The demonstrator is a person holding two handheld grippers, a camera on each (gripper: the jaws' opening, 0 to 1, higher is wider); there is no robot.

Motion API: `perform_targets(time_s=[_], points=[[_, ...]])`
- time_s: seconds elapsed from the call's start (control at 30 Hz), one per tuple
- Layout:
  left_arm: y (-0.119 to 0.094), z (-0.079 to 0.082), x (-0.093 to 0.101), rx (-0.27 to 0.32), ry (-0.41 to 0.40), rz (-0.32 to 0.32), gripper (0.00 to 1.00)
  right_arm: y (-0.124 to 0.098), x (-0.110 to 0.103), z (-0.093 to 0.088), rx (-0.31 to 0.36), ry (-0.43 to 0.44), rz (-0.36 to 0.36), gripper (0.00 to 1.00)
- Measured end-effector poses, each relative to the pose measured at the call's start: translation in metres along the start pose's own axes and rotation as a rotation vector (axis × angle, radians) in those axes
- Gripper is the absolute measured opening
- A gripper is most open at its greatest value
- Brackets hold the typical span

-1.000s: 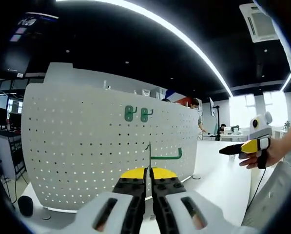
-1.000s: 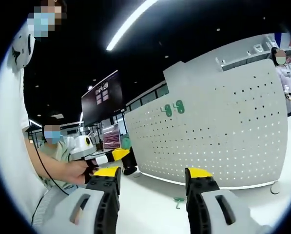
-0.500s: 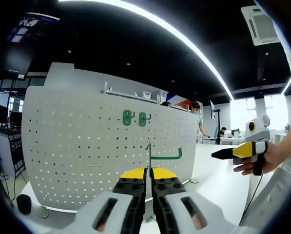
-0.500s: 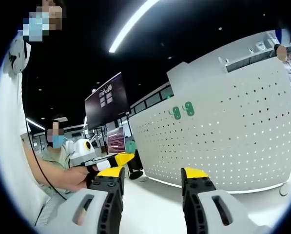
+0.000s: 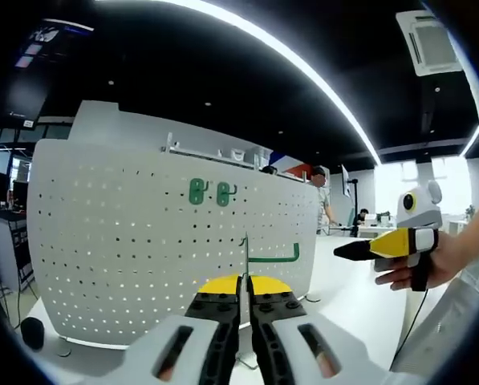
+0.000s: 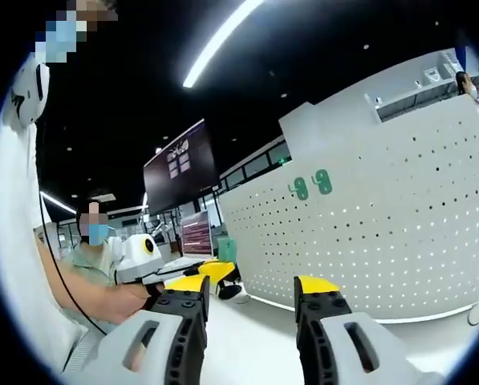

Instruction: Insert the hook assembly into the mounting plate slot until the hook locks in place.

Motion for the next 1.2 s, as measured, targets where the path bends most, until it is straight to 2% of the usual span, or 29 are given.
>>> perform_targets(time_s=[0.17, 0.23, 0.4, 0.47, 1.07, 1.2], points=[[0.003, -0.005, -0.001, -0.028, 0.016, 0.000, 0.02, 0.006, -0.001, -0.003, -0.015, 0.012, 0.011, 0.36], [0.002, -0.005, -0.001, -0.024, -0.007, 0.005, 0.02, 0.009, -0.002, -0.003, -0.020, 0.008, 0.018, 0.34], [0.003, -0.006, 0.007, -0.039, 0.014, -0.003, 0.02, 0.018, -0.002, 0.000, -0.012, 0.005, 0.030, 0.31], [0.005, -0.006, 0.008, -0.050, -0.002, -0.012, 0.02, 0.020, -0.002, 0.000, -0.011, 0.024, 0.032, 0.30], [0.007, 0.005, 0.018, -0.056, 0.028, -0.019, 0.02, 0.049, -0.009, 0.002, 0.006, 0.028, 0.068, 0.27], [0.008, 0.005, 0.020, -0.055, 0.025, -0.021, 0.02, 0.055, -0.010, 0.003, 0.010, 0.018, 0.076, 0.22]])
Point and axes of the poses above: the point that each gripper's makers call its tool centre point, and the gripper's own axes: y roughly forward along the fingers, x roughly to its right, z roughly out of its top, the point moved 5 cm from there along -y, roughly backward along the fingers, and after that the axes turned 5 degrees about z, right-handed, at the moved point
